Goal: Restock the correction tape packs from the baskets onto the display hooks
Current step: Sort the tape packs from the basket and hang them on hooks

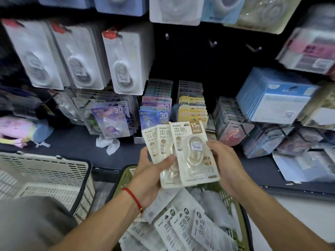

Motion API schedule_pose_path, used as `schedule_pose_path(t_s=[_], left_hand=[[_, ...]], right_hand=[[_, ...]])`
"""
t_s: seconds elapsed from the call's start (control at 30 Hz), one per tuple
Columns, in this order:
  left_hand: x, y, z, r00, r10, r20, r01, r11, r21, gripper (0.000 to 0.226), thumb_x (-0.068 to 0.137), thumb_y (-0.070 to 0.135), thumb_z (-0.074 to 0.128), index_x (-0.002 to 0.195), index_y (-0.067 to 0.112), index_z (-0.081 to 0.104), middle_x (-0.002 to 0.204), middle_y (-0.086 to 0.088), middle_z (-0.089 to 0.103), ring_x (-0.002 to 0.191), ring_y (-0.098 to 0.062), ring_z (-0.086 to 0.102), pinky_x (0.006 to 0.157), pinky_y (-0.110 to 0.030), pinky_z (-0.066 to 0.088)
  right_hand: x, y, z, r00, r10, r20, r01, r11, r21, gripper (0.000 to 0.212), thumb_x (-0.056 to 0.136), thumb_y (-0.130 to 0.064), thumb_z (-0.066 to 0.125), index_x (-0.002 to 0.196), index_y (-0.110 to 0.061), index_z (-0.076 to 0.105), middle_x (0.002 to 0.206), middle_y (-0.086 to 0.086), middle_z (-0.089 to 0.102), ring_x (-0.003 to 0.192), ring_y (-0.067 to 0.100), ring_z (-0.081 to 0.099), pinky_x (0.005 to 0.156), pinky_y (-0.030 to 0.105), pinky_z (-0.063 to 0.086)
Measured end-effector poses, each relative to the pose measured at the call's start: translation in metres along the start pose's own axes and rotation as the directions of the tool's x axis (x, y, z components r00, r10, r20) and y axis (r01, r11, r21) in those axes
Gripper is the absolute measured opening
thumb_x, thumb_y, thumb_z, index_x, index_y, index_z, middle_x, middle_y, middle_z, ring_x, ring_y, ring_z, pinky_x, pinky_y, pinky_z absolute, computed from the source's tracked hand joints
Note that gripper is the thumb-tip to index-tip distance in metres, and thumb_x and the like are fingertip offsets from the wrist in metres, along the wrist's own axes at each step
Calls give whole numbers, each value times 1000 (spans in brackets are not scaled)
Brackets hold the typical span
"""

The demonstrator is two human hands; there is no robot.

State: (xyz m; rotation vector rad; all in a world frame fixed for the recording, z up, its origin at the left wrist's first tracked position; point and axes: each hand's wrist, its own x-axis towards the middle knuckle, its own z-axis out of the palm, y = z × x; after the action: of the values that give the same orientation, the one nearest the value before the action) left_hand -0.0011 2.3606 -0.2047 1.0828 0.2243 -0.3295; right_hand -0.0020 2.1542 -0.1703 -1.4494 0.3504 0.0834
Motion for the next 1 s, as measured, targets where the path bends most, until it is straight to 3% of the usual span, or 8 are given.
schedule_pose_path(t_s=[0.13,0.3,0.43,0.5,0.6,0.73,0.83,1.0], left_hand=[[-3,23,4,991,132,37,-129,989,-74,66,78,9,81,134,27,51,122,-7,77,109,-29,76,76,-45,65],[-4,58,-5,939,338,70,-339,941,14,80,72,22,97,135,44,51,132,-1,73,123,-25,70,101,-52,57],[4,99,-12,859,504,88,-510,856,84,84,68,18,96,132,43,49,130,0,73,122,-22,70,98,-45,60],[12,123,-16,813,580,50,-581,802,141,82,71,14,93,135,37,46,128,4,74,120,-18,71,98,-42,60],[18,151,-23,724,688,-34,-660,707,253,79,73,19,94,130,47,47,126,13,73,115,-9,72,92,-34,62],[19,159,-37,646,751,-140,-703,656,273,83,72,25,90,140,38,43,127,15,71,113,-7,72,84,-27,63],[14,157,-43,628,761,-165,-712,647,273,82,69,30,89,138,37,46,126,17,71,113,-5,71,83,-26,63],[7,155,-44,646,738,-193,-707,674,212,78,70,24,90,135,33,48,129,9,71,116,-13,72,88,-45,64]], right_hand=[[-2,-6,29,985,-169,20,170,980,-105,24,87,-44,82,107,-33,76,113,-2,80,102,19,77,92,46,60],[-2,-34,55,955,-285,82,291,954,-74,51,80,-53,87,120,-28,70,116,-4,79,107,19,76,100,54,58],[3,-69,81,890,-446,100,456,881,-125,45,78,-53,83,115,-32,67,113,-9,79,103,16,77,91,50,62],[9,-87,93,844,-530,80,536,830,-155,36,87,-47,79,116,-33,63,112,-12,77,102,10,76,89,47,62],[22,-107,105,806,-591,20,585,793,-171,26,98,-32,73,121,-30,60,113,-12,76,103,7,74,93,46,61],[37,-115,112,807,-590,-31,565,786,-251,26,98,-35,72,121,-32,60,113,-12,76,104,7,73,95,49,60],[39,-113,117,799,-598,-71,562,783,-267,28,97,-39,73,121,-31,61,112,-11,77,103,7,74,95,50,60],[38,-110,123,764,-632,-128,588,764,-266,36,93,-47,74,123,-30,65,108,-13,79,99,7,76,89,49,62]])
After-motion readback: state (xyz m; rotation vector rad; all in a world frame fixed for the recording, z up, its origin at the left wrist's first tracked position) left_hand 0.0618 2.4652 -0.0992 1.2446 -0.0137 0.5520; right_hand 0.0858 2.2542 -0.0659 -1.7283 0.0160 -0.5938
